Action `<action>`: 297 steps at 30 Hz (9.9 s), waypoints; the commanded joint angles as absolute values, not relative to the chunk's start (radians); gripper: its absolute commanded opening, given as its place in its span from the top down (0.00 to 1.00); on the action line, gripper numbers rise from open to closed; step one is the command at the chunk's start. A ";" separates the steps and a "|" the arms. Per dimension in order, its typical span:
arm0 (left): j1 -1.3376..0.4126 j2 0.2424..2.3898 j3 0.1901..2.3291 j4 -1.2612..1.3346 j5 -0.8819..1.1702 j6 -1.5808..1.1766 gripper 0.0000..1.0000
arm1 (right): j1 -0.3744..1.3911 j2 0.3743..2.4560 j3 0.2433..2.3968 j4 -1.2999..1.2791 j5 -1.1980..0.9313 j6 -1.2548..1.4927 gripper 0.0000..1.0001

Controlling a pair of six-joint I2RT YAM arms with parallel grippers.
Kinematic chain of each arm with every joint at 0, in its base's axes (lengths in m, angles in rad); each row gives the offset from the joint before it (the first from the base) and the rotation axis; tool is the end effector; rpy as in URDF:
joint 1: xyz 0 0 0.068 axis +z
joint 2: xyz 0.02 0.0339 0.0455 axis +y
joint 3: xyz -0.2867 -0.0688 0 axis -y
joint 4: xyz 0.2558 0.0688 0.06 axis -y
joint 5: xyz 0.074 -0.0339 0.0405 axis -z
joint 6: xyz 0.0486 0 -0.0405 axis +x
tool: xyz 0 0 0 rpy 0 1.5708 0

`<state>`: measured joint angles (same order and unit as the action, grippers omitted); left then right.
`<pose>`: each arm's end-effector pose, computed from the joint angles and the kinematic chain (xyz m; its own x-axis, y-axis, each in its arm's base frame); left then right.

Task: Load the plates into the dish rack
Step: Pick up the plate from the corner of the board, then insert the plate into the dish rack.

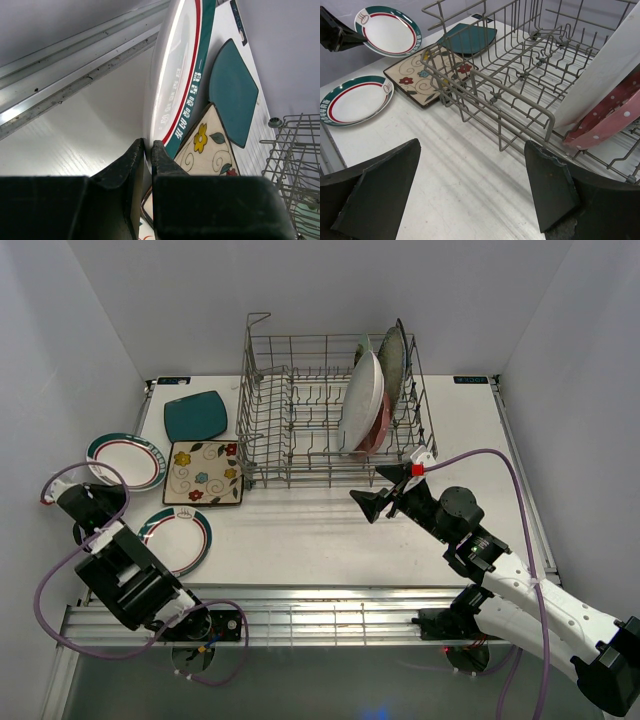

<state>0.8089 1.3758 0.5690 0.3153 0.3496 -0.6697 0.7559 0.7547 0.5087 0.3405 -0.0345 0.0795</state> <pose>0.2124 0.1985 0.1951 0.0371 -0.8059 -0.5909 -0.5717 0.4678 -0.6740 0.1414 0.1356 0.3174 0.0120 0.1204 -0.9927 -0.7137 0.6963 0.0758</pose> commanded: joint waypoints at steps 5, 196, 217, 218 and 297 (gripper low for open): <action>0.815 1.260 0.572 0.368 0.400 -0.661 1.00 | 0.759 0.762 0.534 0.376 -0.060 0.092 0.10; 0.282 0.982 0.887 0.255 0.666 -0.528 0.02 | 0.795 2.127 2.266 0.310 1.077 -0.296 0.92; 0.281 1.011 0.884 0.256 0.681 -0.528 0.02 | 0.776 2.313 2.263 0.614 1.157 -0.604 0.92; 0.282 1.017 0.884 0.255 0.681 -0.528 0.02 | 0.772 2.316 2.264 0.614 1.155 -0.601 0.92; 0.282 1.032 0.867 0.256 0.721 -0.531 0.02 | 0.689 2.503 2.152 0.502 1.120 -0.344 0.91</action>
<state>0.2848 1.0389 0.8734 0.2474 0.7082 -0.5385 0.6930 2.4958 2.1605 0.4782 1.1110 -0.3878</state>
